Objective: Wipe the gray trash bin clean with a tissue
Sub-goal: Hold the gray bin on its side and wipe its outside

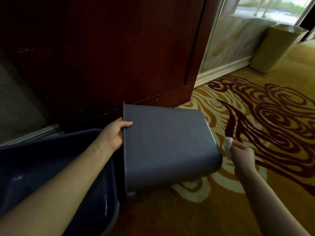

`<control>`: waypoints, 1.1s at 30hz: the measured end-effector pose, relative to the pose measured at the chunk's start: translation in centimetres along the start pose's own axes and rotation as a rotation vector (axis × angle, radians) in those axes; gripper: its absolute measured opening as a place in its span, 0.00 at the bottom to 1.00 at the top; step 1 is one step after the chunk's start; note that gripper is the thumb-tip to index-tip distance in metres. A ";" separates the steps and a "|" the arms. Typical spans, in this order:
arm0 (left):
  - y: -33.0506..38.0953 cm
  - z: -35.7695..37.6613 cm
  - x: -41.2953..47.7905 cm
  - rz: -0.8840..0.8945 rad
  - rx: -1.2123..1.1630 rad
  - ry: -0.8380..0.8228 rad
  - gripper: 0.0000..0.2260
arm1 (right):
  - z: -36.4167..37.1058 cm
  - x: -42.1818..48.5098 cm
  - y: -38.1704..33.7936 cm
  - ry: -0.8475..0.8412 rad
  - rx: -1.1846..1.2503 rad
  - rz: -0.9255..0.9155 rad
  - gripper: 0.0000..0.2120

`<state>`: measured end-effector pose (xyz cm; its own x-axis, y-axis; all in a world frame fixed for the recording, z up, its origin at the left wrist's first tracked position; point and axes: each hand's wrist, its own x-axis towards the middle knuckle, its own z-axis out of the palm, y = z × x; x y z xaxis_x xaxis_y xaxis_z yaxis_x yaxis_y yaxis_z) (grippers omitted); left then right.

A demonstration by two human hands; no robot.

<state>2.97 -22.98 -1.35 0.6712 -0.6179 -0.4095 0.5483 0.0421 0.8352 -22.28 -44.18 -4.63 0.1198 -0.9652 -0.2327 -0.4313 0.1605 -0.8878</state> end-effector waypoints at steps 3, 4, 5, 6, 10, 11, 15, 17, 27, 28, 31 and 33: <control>0.3 0.5 -0.9 0.068 -0.022 -0.113 0.16 | 1.0 -1.7 -2.6 0.008 0.101 -0.116 0.14; 0.5 0.7 -1.3 0.089 -0.015 -0.164 0.16 | 1.6 -2.5 -3.6 -0.004 0.125 -0.177 0.13; 0.6 0.9 -1.8 0.111 0.002 -0.218 0.17 | 2.3 -3.3 -4.6 -0.016 0.146 -0.240 0.12; 0.7 1.0 -2.2 0.129 0.025 -0.268 0.18 | 3.2 -4.3 -5.6 -0.030 0.168 -0.291 0.11; 0.6 1.3 -3.6 0.140 0.095 -0.355 0.20 | 7.4 -8.5 -9.6 -0.116 0.215 -0.446 0.12; 0.5 1.4 -3.9 0.137 0.098 -0.359 0.20 | 8.4 -9.6 -10.4 -0.138 0.214 -0.503 0.11; 0.4 1.2 -4.9 0.145 0.128 -0.416 0.23 | 11.3 -13.7 -12.6 -0.261 0.095 -0.781 0.15; 0.3 1.1 -5.3 0.170 0.159 -0.393 0.23 | 11.9 -14.7 -13.0 -0.277 -0.072 -0.930 0.20; 0.4 0.6 -5.5 0.164 0.218 -0.337 0.25 | 11.3 -15.0 -13.7 -0.483 -0.398 -1.092 0.25; 0.5 0.6 -5.5 0.156 0.220 -0.346 0.25 | 11.0 -14.8 -13.8 -0.504 -0.417 -1.108 0.27; 0.6 0.8 -5.6 0.136 0.226 -0.365 0.27 | 10.4 -14.4 -14.0 -0.528 -0.491 -1.185 0.36; 0.6 0.8 -5.6 0.126 0.230 -0.357 0.26 | 10.3 -14.0 -14.0 -0.456 -0.583 -1.255 0.33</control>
<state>-0.86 -20.16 1.79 0.4896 -0.8531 -0.1802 0.3207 -0.0160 0.9470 -8.68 -30.83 6.99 0.9031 -0.2388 0.3569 -0.1125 -0.9337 -0.3400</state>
